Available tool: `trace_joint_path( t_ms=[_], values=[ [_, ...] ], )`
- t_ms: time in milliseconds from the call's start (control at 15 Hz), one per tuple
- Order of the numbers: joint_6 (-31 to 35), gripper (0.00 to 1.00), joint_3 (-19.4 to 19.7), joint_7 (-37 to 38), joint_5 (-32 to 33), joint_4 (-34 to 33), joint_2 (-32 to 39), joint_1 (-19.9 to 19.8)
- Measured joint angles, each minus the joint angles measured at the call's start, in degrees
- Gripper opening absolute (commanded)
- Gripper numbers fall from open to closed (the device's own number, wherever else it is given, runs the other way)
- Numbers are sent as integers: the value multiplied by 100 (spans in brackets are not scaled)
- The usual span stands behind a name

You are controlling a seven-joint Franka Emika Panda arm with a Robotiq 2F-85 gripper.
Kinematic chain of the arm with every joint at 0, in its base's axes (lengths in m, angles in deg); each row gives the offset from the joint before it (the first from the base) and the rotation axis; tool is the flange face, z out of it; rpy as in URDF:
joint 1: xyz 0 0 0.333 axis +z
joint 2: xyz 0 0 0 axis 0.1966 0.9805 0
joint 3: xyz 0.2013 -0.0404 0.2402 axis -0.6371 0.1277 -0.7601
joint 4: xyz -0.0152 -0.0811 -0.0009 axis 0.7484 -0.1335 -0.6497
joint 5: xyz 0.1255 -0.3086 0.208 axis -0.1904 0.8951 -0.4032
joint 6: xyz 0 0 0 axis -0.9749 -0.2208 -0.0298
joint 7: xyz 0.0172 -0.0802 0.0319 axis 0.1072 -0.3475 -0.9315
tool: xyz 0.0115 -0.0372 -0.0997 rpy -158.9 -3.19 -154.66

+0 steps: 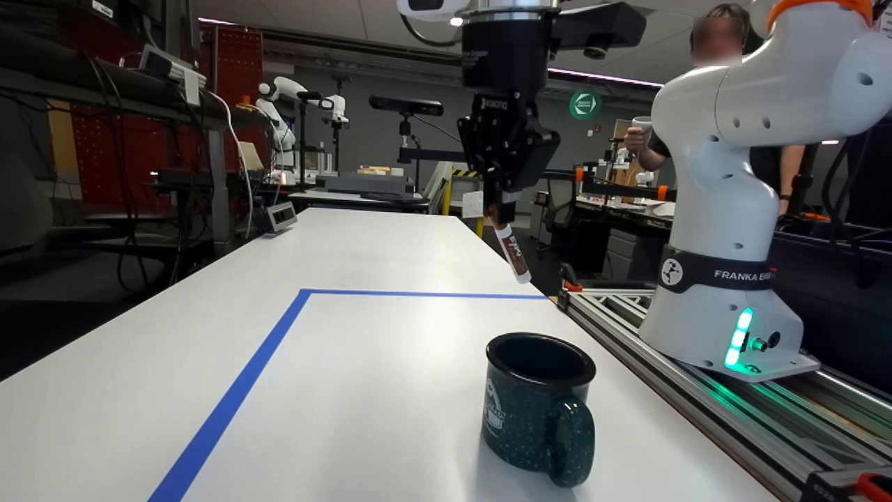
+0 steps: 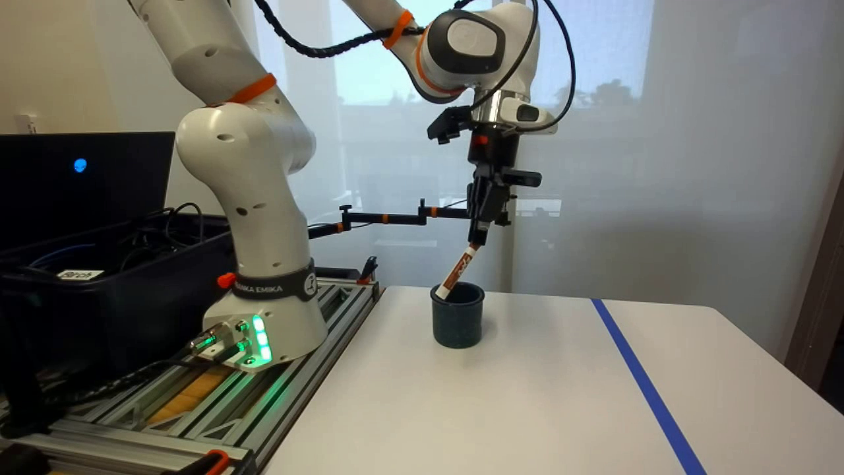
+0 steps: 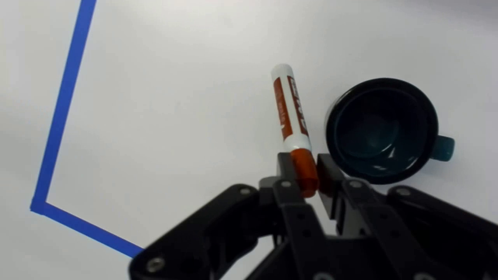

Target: Take the marker out of the cup

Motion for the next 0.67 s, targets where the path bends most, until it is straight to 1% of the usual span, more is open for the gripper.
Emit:
trace_joint_path(
  t_ms=[333,467,667],
  values=[
    [-29,5,267,60,101,229,-26,-320],
    [86,5,389,59,101,347,39,-410],
    [379,5,540,53,101,347,295,-517]
  ],
)
